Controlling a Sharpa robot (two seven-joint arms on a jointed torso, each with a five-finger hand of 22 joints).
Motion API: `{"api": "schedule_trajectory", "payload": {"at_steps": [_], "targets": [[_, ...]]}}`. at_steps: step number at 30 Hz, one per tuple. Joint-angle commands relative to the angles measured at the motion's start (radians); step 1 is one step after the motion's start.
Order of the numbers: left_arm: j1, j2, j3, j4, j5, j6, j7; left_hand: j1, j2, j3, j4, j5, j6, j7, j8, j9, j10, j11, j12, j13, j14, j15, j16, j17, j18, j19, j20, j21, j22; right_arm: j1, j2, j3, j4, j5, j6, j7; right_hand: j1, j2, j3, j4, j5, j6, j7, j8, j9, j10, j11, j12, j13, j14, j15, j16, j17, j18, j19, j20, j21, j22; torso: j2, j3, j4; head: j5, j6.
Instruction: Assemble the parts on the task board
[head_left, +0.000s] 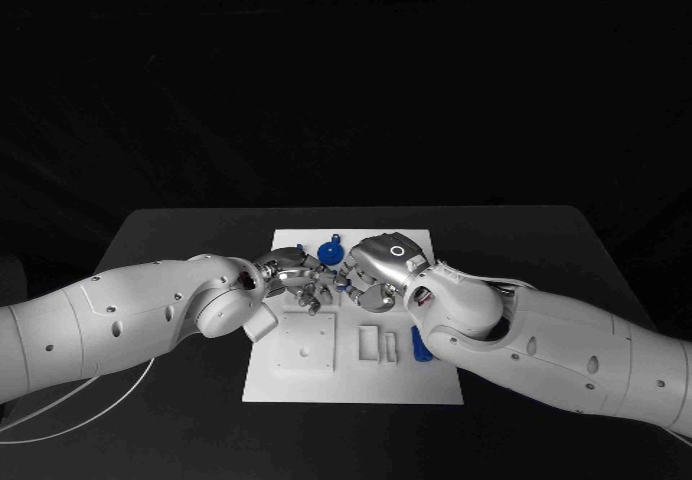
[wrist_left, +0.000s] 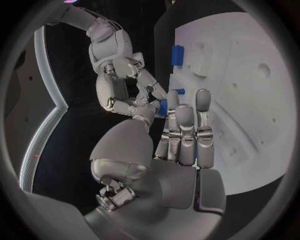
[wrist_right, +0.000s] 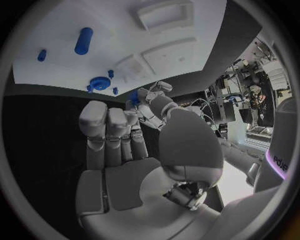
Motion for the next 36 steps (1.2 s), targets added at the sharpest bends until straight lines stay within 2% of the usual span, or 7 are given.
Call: {"api": "schedule_trajectory", "payload": {"at_steps": [1, 6, 12, 16, 22, 23, 36], "targets": [[0.001, 0.003, 0.002, 0.006, 0.026, -0.004, 0.050, -0.005, 0.012, 0.020, -0.016, 0.008, 0.021, -0.010, -0.011, 0.120, 0.015, -0.002, -0.008, 0.001, 0.003, -0.009, 0.006, 0.003, 0.005, 0.000, -0.008, 0.011, 0.021, -0.001, 0.003, -0.001, -0.002, -0.001, 0.019, 0.010, 0.004, -0.004, 0.000, 0.006, -0.001, 0.006, 0.001, 0.004, 0.001, 0.001, 0.002, -0.008, -0.002, 0.005, 0.000, -0.004, 0.000, -0.008, 0.006, 0.002, -0.004, 0.103, 0.000, 0.0005, -0.0001, 0.000, 0.000], [0.001, 0.004, 0.002, 0.008, 0.038, -0.019, 0.052, -0.016, 0.016, 0.039, -0.037, 0.018, 0.042, -0.013, -0.031, 0.151, 0.032, -0.005, -0.018, 0.002, 0.006, -0.013, 0.008, 0.005, 0.004, -0.002, -0.011, 0.025, 0.021, -0.001, 0.003, -0.001, -0.005, 0.002, 0.005, 0.007, -0.001, -0.016, -0.003, 0.007, -0.002, -0.035, 0.012, 0.004, 0.000, -0.008, 0.008, -0.018, -0.012, 0.001, 0.004, -0.012, -0.005, -0.007, 0.004, 0.004, -0.014, 0.101, 0.000, 0.0002, -0.0005, 0.000, -0.001], [0.001, 0.003, 0.002, 0.009, 0.051, -0.042, 0.044, -0.037, 0.011, 0.057, -0.064, 0.063, 0.070, -0.019, -0.051, 0.194, 0.053, -0.011, -0.020, 0.010, 0.013, -0.018, 0.011, 0.008, 0.004, -0.002, -0.017, 0.043, 0.021, -0.002, -0.009, 0.000, -0.005, 0.004, -0.057, -0.002, -0.014, -0.060, -0.029, 0.016, -0.005, -0.145, 0.038, 0.004, 0.001, -0.039, 0.026, -0.049, -0.046, -0.013, 0.018, -0.044, -0.026, 0.006, -0.006, 0.018, -0.073, 0.087, -0.001, 0.0007, 0.0005, 0.003, 0.000], [0.001, 0.000, 0.002, 0.010, 0.056, -0.052, 0.037, -0.055, 0.010, 0.069, -0.088, 0.082, 0.092, -0.024, -0.090, 0.246, 0.068, -0.014, -0.028, 0.016, 0.020, -0.022, 0.013, 0.011, 0.004, -0.003, -0.020, 0.059, 0.021, -0.007, -0.025, 0.012, -0.001, 0.015, -0.089, -0.003, -0.009, -0.068, -0.038, 0.017, 0.017, -0.151, 0.039, 0.005, 0.001, -0.045, 0.028, -0.054, -0.059, -0.017, 0.020, -0.054, -0.035, 0.010, -0.006, 0.022, -0.096, 0.084, -0.001, 0.0010, 0.0002, 0.006, 0.001], [0.001, -0.008, 0.002, 0.009, 0.063, -0.060, 0.025, -0.063, 0.016, 0.070, -0.099, 0.089, 0.114, -0.023, -0.135, 0.291, 0.072, -0.016, -0.031, 0.025, 0.021, -0.022, 0.010, 0.014, 0.004, -0.008, -0.021, 0.070, 0.020, -0.024, -0.074, 0.068, 0.025, 0.064, -0.118, 0.001, -0.006, -0.072, -0.041, 0.015, 0.067, -0.148, 0.039, 0.004, 0.001, -0.051, 0.027, -0.058, -0.069, -0.019, 0.020, -0.059, -0.042, 0.011, -0.004, 0.022, -0.110, 0.085, -0.001, 0.0001, -0.0015, 0.015, 0.003], [0.001, -0.009, 0.002, 0.008, 0.064, -0.061, 0.023, -0.068, 0.019, 0.069, -0.106, 0.090, 0.128, -0.024, -0.173, 0.326, 0.073, -0.017, -0.032, 0.033, 0.022, -0.023, 0.010, 0.017, 0.003, -0.011, -0.022, 0.078, 0.019, -0.025, -0.083, 0.079, 0.029, 0.075, -0.119, 0.002, -0.006, -0.073, -0.038, 0.015, 0.077, -0.147, 0.039, 0.004, 0.001, -0.051, 0.027, -0.057, -0.069, -0.019, 0.019, -0.059, -0.042, 0.011, -0.004, 0.022, -0.111, 0.085, -0.001, 0.0005, -0.0024, 0.016, 0.004], [0.001, -0.018, 0.002, 0.003, 0.046, -0.072, -0.027, -0.067, 0.014, 0.068, -0.110, 0.095, 0.140, -0.025, -0.188, 0.335, 0.080, -0.020, -0.029, 0.037, 0.025, -0.024, 0.012, 0.019, 0.005, -0.009, -0.022, 0.081, 0.020, -0.030, -0.178, 0.227, 0.029, 0.307, -0.138, 0.017, -0.002, -0.080, 0.003, 0.016, 0.147, -0.140, 0.040, 0.004, 0.001, -0.052, 0.025, -0.057, -0.080, -0.020, 0.017, -0.061, -0.046, 0.010, -0.002, 0.019, -0.114, 0.087, -0.004, 0.0027, -0.0045, 0.020, 0.008]]}}
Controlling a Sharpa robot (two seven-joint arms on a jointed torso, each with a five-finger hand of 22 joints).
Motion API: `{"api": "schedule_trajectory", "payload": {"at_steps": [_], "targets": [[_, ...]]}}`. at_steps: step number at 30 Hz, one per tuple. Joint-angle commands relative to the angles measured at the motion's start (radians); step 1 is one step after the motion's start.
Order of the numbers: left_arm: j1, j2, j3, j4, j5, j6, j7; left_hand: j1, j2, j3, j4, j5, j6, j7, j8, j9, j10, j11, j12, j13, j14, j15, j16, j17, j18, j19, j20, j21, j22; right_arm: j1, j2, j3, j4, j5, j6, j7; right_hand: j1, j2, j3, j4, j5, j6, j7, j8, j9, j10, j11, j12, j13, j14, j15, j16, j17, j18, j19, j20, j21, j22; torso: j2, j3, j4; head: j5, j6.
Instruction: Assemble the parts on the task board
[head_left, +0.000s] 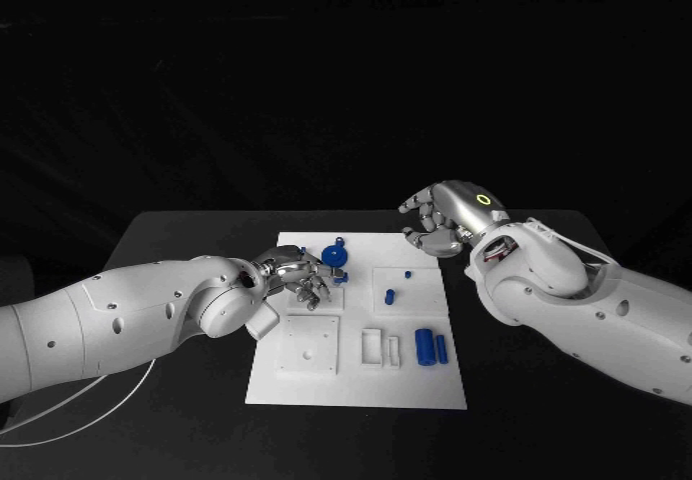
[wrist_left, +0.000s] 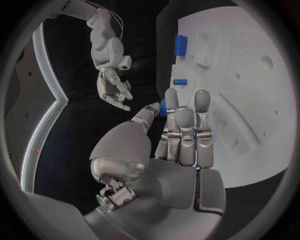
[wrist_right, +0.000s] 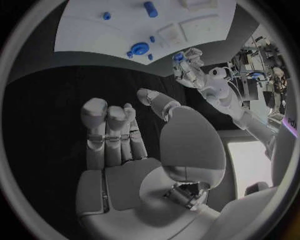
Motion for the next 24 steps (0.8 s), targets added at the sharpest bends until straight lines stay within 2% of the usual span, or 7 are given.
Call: {"api": "schedule_trajectory", "payload": {"at_steps": [1, 4, 7, 9, 16, 18, 24], "targets": [[0.001, -0.001, 0.001, 0.000, -0.024, -0.022, -0.047, 0.002, -0.004, 0.054, -0.064, 0.011, 0.091, -0.076, -0.007, 0.028, 0.012, -0.002, -0.001, 0.003, 0.003, -0.005, 0.005, 0.002, 0.005, 0.002, -0.004, 0.007, 0.020, -0.001, -0.013, 0.019, -0.013, 0.154, -0.025, 0.019, 0.001, -0.006, 0.007, -0.002, 0.006, 0.005, -0.001, -0.004, -0.001, -0.007, 0.002, -0.004, -0.002, -0.006, 0.002, -0.005, -0.003, 0.010, 0.002, 0.004, -0.005, 0.087, -0.003, 0.0012, 0.0009, 0.002, 0.001], [0.004, -0.004, 0.004, 0.001, -0.075, -0.049, -0.109, 0.000, -0.013, 0.054, -0.070, 0.027, 0.106, -0.079, -0.016, 0.021, 0.024, -0.007, 0.003, 0.005, 0.012, -0.007, 0.006, 0.002, 0.007, 0.010, -0.007, 0.012, 0.019, -0.001, -0.022, 0.041, -0.040, 0.226, -0.026, 0.028, 0.002, -0.004, 0.008, -0.002, 0.016, 0.004, -0.001, -0.004, -0.001, -0.011, 0.002, -0.006, -0.004, -0.008, 0.003, -0.010, -0.007, 0.011, 0.000, 0.004, -0.014, 0.085, -0.007, 0.0025, 0.0005, 0.002, -0.001], [0.014, -0.007, 0.006, 0.004, -0.124, -0.074, -0.168, -0.006, -0.031, 0.056, -0.078, 0.093, 0.125, -0.084, -0.017, 0.017, 0.047, -0.016, 0.010, 0.008, 0.017, -0.012, 0.007, 0.004, 0.007, 0.013, -0.010, 0.014, 0.019, -0.001, -0.027, 0.055, -0.069, 0.287, -0.025, 0.036, 0.003, -0.003, 0.008, -0.003, 0.022, 0.004, 0.000, -0.004, -0.001, -0.013, 0.002, -0.007, -0.007, -0.010, 0.003, -0.015, -0.011, 0.012, -0.002, 0.004, -0.020, 0.084, -0.013, 0.0036, 0.0000, 0.008, -0.004], [0.021, -0.009, 0.009, 0.005, -0.157, -0.076, -0.209, -0.016, -0.033, 0.065, -0.087, 0.102, 0.133, -0.086, -0.021, 0.017, 0.057, -0.018, 0.008, 0.008, 0.022, -0.014, 0.010, 0.008, 0.006, 0.015, -0.013, 0.017, 0.020, -0.001, -0.029, 0.059, -0.087, 0.317, -0.025, 0.041, 0.003, -0.002, 0.008, -0.004, 0.025, 0.004, 0.000, -0.004, -0.001, -0.014, 0.002, -0.008, -0.008, -0.010, 0.003, -0.017, -0.013, 0.012, -0.002, 0.004, -0.021, 0.084, -0.017, 0.0045, 0.0005, 0.010, -0.006], [0.057, -0.005, 0.014, 0.010, -0.371, -0.036, -0.417, -0.026, -0.049, 0.075, -0.103, 0.120, 0.170, -0.095, -0.044, 0.015, 0.096, -0.030, 0.003, 0.009, 0.058, -0.025, 0.020, 0.039, 0.005, 0.037, -0.024, 0.034, 0.020, 0.001, -0.025, 0.067, -0.154, 0.387, -0.017, 0.054, 0.005, 0.000, 0.008, -0.009, 0.046, 0.002, 0.000, -0.004, -0.001, -0.018, 0.003, -0.012, -0.013, -0.012, 0.003, -0.018, -0.015, 0.013, -0.004, 0.004, -0.028, 0.083, -0.031, 0.0097, 0.0002, 0.018, -0.013], [0.061, 0.001, 0.014, 0.010, -0.438, -0.024, -0.466, -0.029, -0.054, 0.081, -0.101, 0.126, 0.185, -0.097, -0.070, 0.031, 0.107, -0.032, -0.007, 0.010, 0.070, -0.028, 0.014, 0.059, 0.005, 0.042, -0.028, 0.042, 0.019, 0.001, -0.023, 0.068, -0.166, 0.394, -0.015, 0.056, 0.005, 0.000, 0.009, -0.011, 0.051, 0.002, 0.001, -0.004, -0.001, -0.019, 0.003, -0.012, -0.014, -0.013, 0.003, -0.019, -0.016, 0.013, -0.004, 0.004, -0.029, 0.083, -0.033, 0.0102, -0.0003, 0.019, -0.014], [0.066, 0.030, 0.011, -0.001, -0.546, -0.037, -0.538, -0.050, -0.060, 0.074, -0.095, 0.131, 0.225, -0.110, -0.085, 0.059, 0.141, -0.035, -0.011, 0.015, 0.103, -0.033, 0.023, 0.130, 0.002, 0.052, -0.031, 0.049, 0.018, 0.001, -0.019, 0.069, -0.180, 0.403, -0.010, 0.058, 0.002, 0.004, 0.004, -0.010, 0.041, 0.001, 0.001, -0.004, -0.001, -0.021, 0.003, -0.012, -0.016, -0.014, 0.003, -0.021, -0.019, 0.013, -0.006, 0.005, -0.033, 0.082, -0.037, 0.0114, -0.0001, 0.022, -0.018]]}}
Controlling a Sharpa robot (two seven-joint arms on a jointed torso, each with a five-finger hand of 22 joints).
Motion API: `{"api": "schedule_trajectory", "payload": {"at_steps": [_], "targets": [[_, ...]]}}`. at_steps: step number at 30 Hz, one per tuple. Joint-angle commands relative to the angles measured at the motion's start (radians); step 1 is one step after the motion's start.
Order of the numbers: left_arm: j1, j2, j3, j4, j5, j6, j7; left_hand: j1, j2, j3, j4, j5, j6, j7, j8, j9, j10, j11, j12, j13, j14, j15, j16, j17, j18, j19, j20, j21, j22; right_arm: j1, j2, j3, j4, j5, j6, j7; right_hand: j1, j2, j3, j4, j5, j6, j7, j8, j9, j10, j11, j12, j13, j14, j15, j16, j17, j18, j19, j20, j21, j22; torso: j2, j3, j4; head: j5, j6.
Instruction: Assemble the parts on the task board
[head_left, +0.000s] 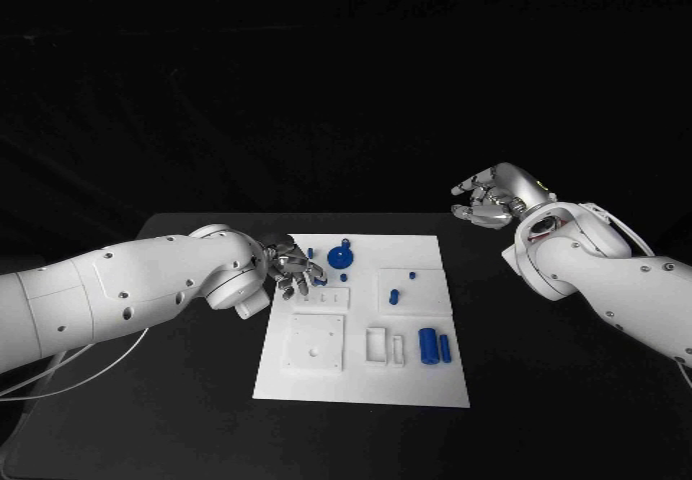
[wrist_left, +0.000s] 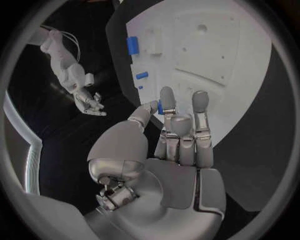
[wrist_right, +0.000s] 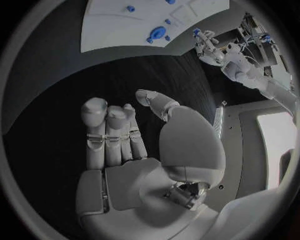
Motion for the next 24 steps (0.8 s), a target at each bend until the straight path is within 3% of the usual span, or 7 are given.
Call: {"api": "schedule_trajectory", "payload": {"at_steps": [1, 4, 13, 24], "targets": [[0.003, 0.015, -0.001, -0.003, -0.162, -0.005, -0.116, -0.007, -0.003, 0.062, -0.060, 0.002, 0.119, -0.106, -0.005, 0.027, 0.036, -0.002, 0.000, 0.003, 0.017, -0.002, 0.008, 0.032, 0.003, 0.010, -0.002, 0.005, 0.018, 0.000, 0.003, 0.001, -0.004, 0.036, 0.007, 0.019, 0.002, 0.004, -0.003, -0.004, -0.006, 0.001, 0.001, -0.004, -0.001, -0.010, 0.000, -0.004, -0.001, -0.004, 0.000, -0.006, -0.001, 0.013, -0.004, 0.003, -0.005, 0.082, -0.003, 0.0013, -0.0006, 0.004, -0.002], [0.003, 0.031, -0.003, -0.007, -0.206, -0.040, -0.125, -0.003, -0.010, 0.065, -0.065, 0.027, 0.130, -0.108, -0.010, 0.029, 0.042, -0.005, 0.003, 0.005, 0.027, -0.003, 0.011, 0.056, 0.004, 0.014, -0.003, 0.007, 0.018, 0.000, 0.004, 0.001, -0.005, 0.038, 0.008, 0.019, 0.004, 0.005, -0.004, -0.005, -0.005, 0.001, 0.001, -0.004, -0.001, -0.012, 0.000, -0.005, -0.002, -0.006, 0.001, -0.008, -0.003, 0.013, -0.004, 0.003, -0.007, 0.081, -0.004, 0.0012, 0.0002, 0.005, 0.000], [-0.006, 0.073, -0.008, -0.027, -0.264, -0.132, -0.124, 0.001, -0.029, 0.064, -0.063, 0.049, 0.171, -0.116, -0.037, 0.031, 0.046, -0.008, 0.050, 0.001, 0.066, -0.007, -0.002, 0.144, 0.007, 0.033, -0.005, 0.017, 0.018, 0.000, 0.006, 0.001, 0.001, 0.039, 0.012, 0.017, 0.005, 0.004, -0.003, -0.008, 0.007, 0.000, 0.001, -0.004, -0.001, -0.015, 0.001, -0.008, -0.007, -0.007, 0.001, -0.010, -0.006, 0.014, -0.005, 0.003, -0.011, 0.081, -0.002, 0.0002, 0.0002, 0.008, 0.000], [-0.032, 0.110, -0.012, -0.046, -0.305, -0.136, -0.129, 0.003, -0.032, 0.065, -0.064, 0.051, 0.183, -0.116, -0.047, 0.029, 0.047, -0.006, 0.071, -0.007, 0.074, -0.007, -0.008, 0.182, 0.010, 0.031, -0.003, 0.025, 0.018, 0.000, 0.009, 0.001, 0.010, 0.039, 0.021, 0.012, 0.004, 0.004, -0.001, -0.009, 0.014, 0.000, 0.002, -0.004, -0.001, -0.016, 0.001, -0.009, -0.009, -0.008, 0.001, -0.011, -0.007, 0.014, -0.006, 0.003, -0.012, 0.081, -0.001, 0.0001, -0.0011, 0.006, -0.002]]}}
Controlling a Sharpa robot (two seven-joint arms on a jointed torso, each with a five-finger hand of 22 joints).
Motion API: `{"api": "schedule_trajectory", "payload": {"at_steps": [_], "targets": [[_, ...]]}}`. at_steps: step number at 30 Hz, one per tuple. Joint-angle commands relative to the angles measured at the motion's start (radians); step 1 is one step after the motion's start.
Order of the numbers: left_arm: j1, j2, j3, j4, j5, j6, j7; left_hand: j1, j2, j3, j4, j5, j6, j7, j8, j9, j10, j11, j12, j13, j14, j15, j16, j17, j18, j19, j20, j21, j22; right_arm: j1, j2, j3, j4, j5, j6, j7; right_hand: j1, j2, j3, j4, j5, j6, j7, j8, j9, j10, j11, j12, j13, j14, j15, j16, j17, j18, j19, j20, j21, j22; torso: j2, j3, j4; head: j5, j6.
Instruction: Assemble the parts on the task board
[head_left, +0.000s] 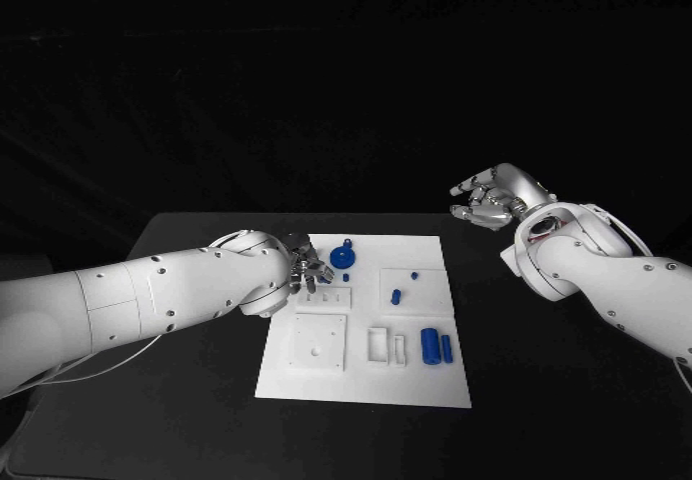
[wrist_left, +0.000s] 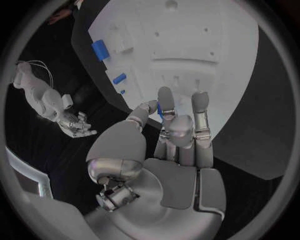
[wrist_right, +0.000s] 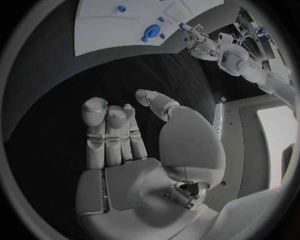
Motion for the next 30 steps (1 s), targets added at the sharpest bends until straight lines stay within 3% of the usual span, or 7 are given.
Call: {"api": "schedule_trajectory", "payload": {"at_steps": [1, 18, 30], "targets": [[-0.006, 0.009, 0.000, -0.005, -0.046, -0.016, -0.011, 0.011, 0.003, 0.038, -0.037, 0.005, 0.155, -0.113, -0.002, 0.002, 0.042, -0.002, 0.008, -0.002, 0.010, 0.000, -0.004, 0.002, 0.010, 0.007, 0.001, 0.005, 0.018, 0.000, 0.001, 0.001, 0.003, 0.001, 0.017, 0.006, 0.003, 0.003, 0.002, -0.007, 0.005, -0.002, 0.002, -0.004, -0.001, -0.011, 0.000, -0.006, -0.003, -0.009, 0.001, -0.008, -0.003, 0.014, -0.005, 0.002, -0.005, 0.080, 0.000, -0.0008, 0.0001, -0.001, -0.002], [-0.032, 0.028, -0.003, -0.037, -0.044, 0.040, -0.022, 0.011, 0.005, 0.040, -0.037, 0.004, 0.155, -0.113, -0.002, 0.002, 0.041, -0.001, 0.010, -0.003, 0.011, 0.001, -0.005, 0.005, 0.009, 0.005, 0.001, 0.007, 0.019, 0.000, 0.006, 0.001, 0.005, 0.002, 0.026, 0.002, 0.002, 0.004, 0.002, -0.009, 0.011, -0.002, 0.002, -0.004, -0.001, -0.012, 0.000, -0.007, -0.005, -0.010, 0.001, -0.007, -0.003, 0.015, -0.006, 0.002, -0.005, 0.080, 0.001, -0.0024, 0.0008, -0.001, -0.005], [-0.039, 0.031, -0.003, -0.043, -0.037, 0.075, -0.028, 0.010, 0.005, 0.042, -0.038, 0.006, 0.155, -0.113, -0.001, 0.006, 0.041, 0.000, 0.015, -0.002, 0.012, 0.001, -0.005, 0.011, 0.009, 0.005, 0.001, 0.011, 0.019, 0.000, 0.009, 0.001, 0.004, 0.003, 0.029, 0.001, 0.003, 0.005, 0.003, -0.010, 0.014, -0.002, 0.002, -0.004, -0.001, -0.013, 0.001, -0.008, -0.007, -0.011, 0.001, -0.008, -0.004, 0.015, -0.006, 0.002, -0.006, 0.080, 0.001, -0.0025, 0.0017, -0.001, -0.008]]}}
